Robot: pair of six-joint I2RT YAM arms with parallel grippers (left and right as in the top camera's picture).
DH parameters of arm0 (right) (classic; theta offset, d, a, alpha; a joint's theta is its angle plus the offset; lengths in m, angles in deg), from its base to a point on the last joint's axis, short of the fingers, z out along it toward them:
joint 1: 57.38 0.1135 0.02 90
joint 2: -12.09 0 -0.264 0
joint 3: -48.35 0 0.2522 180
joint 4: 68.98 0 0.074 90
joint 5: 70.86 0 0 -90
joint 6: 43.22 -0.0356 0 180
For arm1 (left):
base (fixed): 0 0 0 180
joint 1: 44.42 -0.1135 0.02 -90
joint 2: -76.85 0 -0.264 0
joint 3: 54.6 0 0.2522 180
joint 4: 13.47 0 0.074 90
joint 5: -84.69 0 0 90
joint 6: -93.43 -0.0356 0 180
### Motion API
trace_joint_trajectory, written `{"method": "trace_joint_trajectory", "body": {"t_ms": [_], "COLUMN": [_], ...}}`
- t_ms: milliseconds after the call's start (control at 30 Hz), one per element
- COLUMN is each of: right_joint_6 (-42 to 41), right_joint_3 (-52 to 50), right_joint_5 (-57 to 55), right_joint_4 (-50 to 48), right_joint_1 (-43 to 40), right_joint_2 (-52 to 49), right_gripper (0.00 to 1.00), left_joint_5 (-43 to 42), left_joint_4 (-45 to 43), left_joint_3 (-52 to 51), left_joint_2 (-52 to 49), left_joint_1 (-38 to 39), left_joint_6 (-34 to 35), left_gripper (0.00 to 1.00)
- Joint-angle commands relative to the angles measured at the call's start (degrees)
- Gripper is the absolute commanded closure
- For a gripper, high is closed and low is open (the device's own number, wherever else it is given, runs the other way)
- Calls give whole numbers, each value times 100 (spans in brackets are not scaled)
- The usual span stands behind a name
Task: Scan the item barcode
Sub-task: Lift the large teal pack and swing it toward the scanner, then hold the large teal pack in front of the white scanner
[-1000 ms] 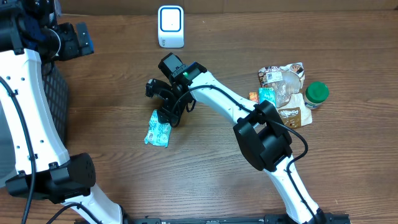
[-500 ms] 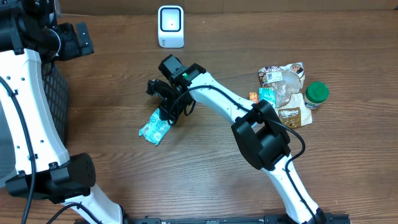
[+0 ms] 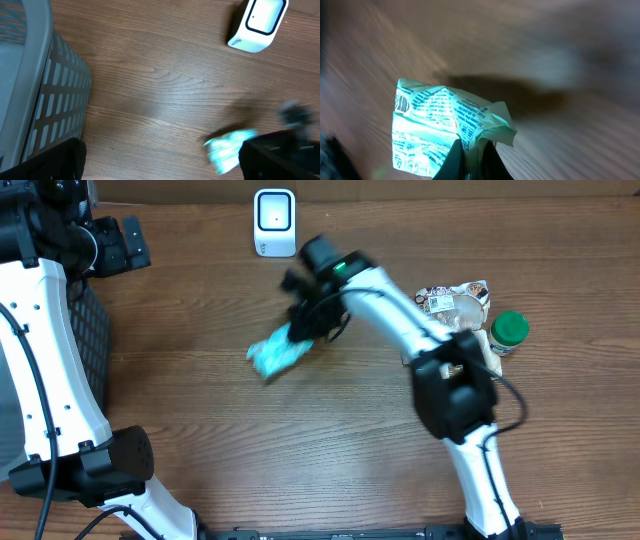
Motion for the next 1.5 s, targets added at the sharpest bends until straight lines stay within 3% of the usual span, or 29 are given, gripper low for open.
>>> {"method": "trace_joint_trajectory", "body": {"t_ms": [0,267,467,700,1200,1333,1467], "right_joint_6": [-424,-492,-741,-743,-1491,-1506,-960], "right_joint_3": [254,251,251,251,297,717,1093], "right_joint_5": [254,201,-492,-492,-1322,-2000,-3392], "right_joint_4": [-11,308,525,669,562,514,4], "right_joint_1": [-437,-1056,-1119,-1123,-1078,-903,-507], "right_joint_2": [1102,2535,3473,4155,4197,3864,3298], "right_gripper": [96,96,96,96,96,96,96], "left_joint_5": [-66,-66,-66,-66,-66,-66,-66], "left_joint_4": [-4,-7,-7,-4,-4,-7,-4], "left_joint_3": [48,48,48,48,48,48,48], "left_joint_2": [74,74,74,74,74,74,74], "left_joint_1": [7,7,7,7,7,7,7], "left_joint_6": [-85,-85,-85,-85,-87,-85,-85], "left_gripper": [0,1,1,1,0,0,1]}}
